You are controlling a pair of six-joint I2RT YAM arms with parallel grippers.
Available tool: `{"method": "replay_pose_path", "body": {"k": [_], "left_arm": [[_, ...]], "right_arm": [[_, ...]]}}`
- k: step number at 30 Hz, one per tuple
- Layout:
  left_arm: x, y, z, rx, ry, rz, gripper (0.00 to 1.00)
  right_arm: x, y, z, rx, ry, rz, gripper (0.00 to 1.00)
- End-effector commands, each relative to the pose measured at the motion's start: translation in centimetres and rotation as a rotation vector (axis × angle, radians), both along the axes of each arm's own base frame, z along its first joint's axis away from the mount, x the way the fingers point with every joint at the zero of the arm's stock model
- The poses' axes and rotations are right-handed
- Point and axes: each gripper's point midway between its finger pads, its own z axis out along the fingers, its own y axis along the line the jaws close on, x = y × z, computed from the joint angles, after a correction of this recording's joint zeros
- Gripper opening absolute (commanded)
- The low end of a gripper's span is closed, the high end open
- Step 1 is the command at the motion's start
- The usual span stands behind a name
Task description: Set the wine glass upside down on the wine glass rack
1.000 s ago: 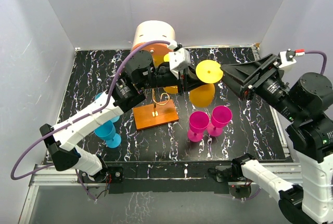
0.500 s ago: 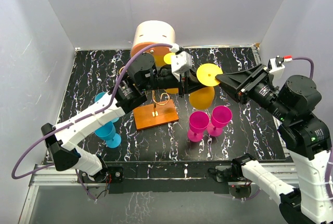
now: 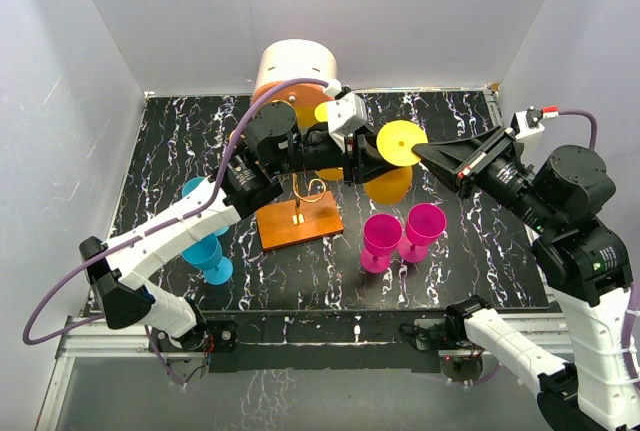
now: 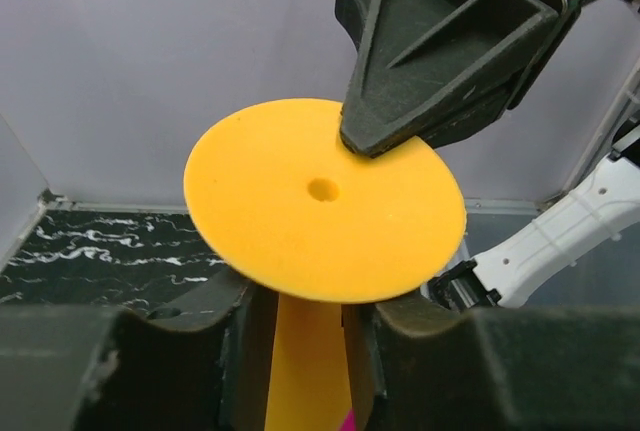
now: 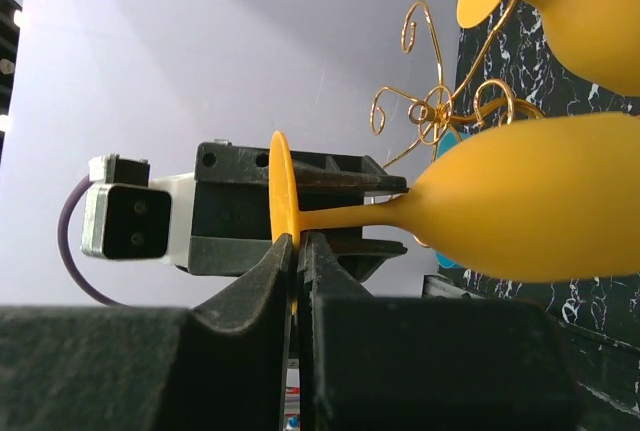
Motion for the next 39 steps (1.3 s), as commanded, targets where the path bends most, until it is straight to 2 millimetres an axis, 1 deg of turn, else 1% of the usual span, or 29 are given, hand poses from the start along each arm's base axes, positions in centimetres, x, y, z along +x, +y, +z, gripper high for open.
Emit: {"method": "replay_pose_path", "body": {"k": [1, 3, 4, 5, 6, 8, 10, 14, 17, 20, 23, 27, 31, 34, 35, 39], "left_arm": [[-0.8, 1.7, 2.5, -0.071, 0.071, 0.034, 0.33], [-0.4, 1.8, 1.5, -0.060, 0.128, 0.060, 0.38], [-0.7, 2.4, 1.7, -0.069, 0.151, 0.068, 0.42], [-0.9, 2.8, 1.6, -0.071, 0.177, 0.074, 0.50], [-1.1, 3.0, 1.3, -0.071, 0.206, 0.076, 0.53], [-1.4, 3.7, 0.9, -0.072, 0.271, 0.090, 0.57], [-1.2, 4.6, 0.6, -0.086, 0.353, 0.139, 0.60], [-0.9, 6.6, 0.7, -0.127, 0.535, 0.236, 0.68], [-0.5, 7.6, 0.7, -0.158, 0.696, 0.299, 0.73], [-0.4, 7.9, 0.9, -0.191, 0.844, 0.308, 0.74], [-0.7, 7.7, 1.2, -0.217, 0.976, 0.278, 0.74], [-0.5, 7.4, 1.0, -0.220, 1.057, 0.265, 0.74], [0.3, 7.2, 0.6, -0.197, 1.107, 0.294, 0.73], [0.8, 6.6, -0.1, -0.167, 1.146, 0.300, 0.70], [0.9, 6.4, 0.0, -0.167, 1.152, 0.291, 0.69], [1.4, 5.6, -0.1, -0.157, 1.191, 0.246, 0.59]], "right_arm": [[0.0, -0.5, 2.1, 0.036, -0.084, -0.029, 0.00], [0.1, -0.9, 2.3, 0.033, -0.082, -0.060, 0.00], [0.2, -1.3, 2.3, 0.026, -0.083, -0.080, 0.00], [0.3, -1.6, 2.1, 0.018, -0.078, -0.103, 0.00], [0.4, -2.0, 1.9, 0.011, -0.072, -0.123, 0.00], [0.5, -2.3, 1.4, 0.004, -0.067, -0.145, 0.00], [0.6, -2.4, 0.9, 0.001, -0.059, -0.154, 0.00], [0.9, -2.3, 0.1, 0.002, -0.055, -0.154, 0.00], [1.2, -2.3, -0.8, -0.009, -0.043, -0.158, 0.00], [1.5, -2.0, -1.7, -0.020, -0.035, -0.150, 0.00], [1.5, -0.9, -2.3, -0.020, -0.053, -0.084, 0.00], [1.3, 0.2, -2.7, -0.018, -0.069, -0.016, 0.00], [1.1, 0.8, -2.8, -0.018, -0.085, 0.023, 0.00], [1.1, 1.1, -2.9, -0.017, -0.095, 0.045, 0.00], [1.1, 1.2, -2.9, -0.017, -0.097, 0.052, 0.00], [1.1, 1.4, -3.4, -0.023, -0.096, 0.066, 0.00]]}}
